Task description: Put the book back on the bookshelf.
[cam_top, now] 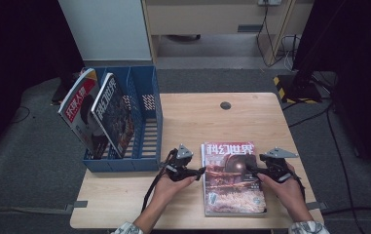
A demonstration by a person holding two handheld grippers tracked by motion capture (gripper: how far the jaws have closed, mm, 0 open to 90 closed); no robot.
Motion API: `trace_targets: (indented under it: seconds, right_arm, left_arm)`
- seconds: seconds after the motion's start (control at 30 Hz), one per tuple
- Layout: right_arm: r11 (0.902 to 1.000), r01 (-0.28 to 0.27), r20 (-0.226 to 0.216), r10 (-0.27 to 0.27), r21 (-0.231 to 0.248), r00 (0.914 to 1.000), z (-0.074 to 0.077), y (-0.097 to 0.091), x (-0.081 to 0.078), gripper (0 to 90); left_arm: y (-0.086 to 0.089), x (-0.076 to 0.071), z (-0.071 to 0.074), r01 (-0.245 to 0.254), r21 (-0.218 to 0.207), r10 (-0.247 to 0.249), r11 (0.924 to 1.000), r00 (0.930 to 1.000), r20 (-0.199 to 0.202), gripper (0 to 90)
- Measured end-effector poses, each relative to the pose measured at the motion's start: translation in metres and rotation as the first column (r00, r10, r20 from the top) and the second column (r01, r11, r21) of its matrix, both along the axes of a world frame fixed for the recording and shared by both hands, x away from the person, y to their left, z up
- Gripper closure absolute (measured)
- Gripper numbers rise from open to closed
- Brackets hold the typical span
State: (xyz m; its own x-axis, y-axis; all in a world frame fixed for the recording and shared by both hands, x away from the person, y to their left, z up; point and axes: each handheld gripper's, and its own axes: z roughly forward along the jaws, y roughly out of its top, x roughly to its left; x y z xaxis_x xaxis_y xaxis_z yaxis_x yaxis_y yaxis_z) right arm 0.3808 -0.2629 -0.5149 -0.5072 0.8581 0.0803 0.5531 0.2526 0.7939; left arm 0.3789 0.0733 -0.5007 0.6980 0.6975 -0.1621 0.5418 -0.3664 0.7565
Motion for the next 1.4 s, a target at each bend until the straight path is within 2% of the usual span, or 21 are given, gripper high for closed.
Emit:
trace_targets:
  seconds: [0.3,0.4,0.83,1.0,1.17,1.33,1.4]
  right_arm:
    - [0.9998,-0.013,-0.033,0.013,0.013,0.9994,-0.007,0.007,0.006,24.4]
    - [0.9997,-0.011,-0.046,0.012,0.022,0.9989,-0.008,0.007,0.007,23.8]
    - [0.9996,-0.027,-0.015,0.027,0.011,0.9995,-0.008,0.009,0.007,24.9]
    - [0.9986,-0.049,-0.002,0.049,0.019,0.9988,-0.008,0.013,0.007,25.7]
    - [0.9961,-0.086,-0.004,0.086,0.02,0.9963,-0.007,0.018,0.005,25.5]
    - [0.9954,-0.094,-0.006,0.094,0.019,0.9955,-0.008,0.022,0.004,25.7]
    - [0.9953,-0.095,-0.01,0.095,0.014,0.9954,-0.008,0.024,0.004,25.7]
  left_arm:
    - [-0.012,-0.008,-0.013,0.046,0.007,-0.045,0.9989,0.9982,-0.038,23.4]
    - [-0.017,-0.011,-0.016,0.067,0.027,-0.066,0.9974,0.9973,-0.031,23.3]
    - [-0.019,-0.013,-0.021,0.068,-0.013,-0.068,0.9976,0.9963,-0.052,24.0]
    - [-0.02,-0.012,-0.024,0.083,-0.041,-0.086,0.9957,0.9923,-0.089,21.0]
    - [-0.02,-0.011,-0.026,0.09,-0.05,-0.095,0.9947,0.9896,-0.108,18.2]
    - [-0.019,-0.008,-0.028,0.088,-0.075,-0.099,0.9932,0.9838,-0.149,17.1]
    - [-0.019,-0.008,-0.027,0.092,-0.068,-0.101,0.9934,0.9826,-0.156,17.1]
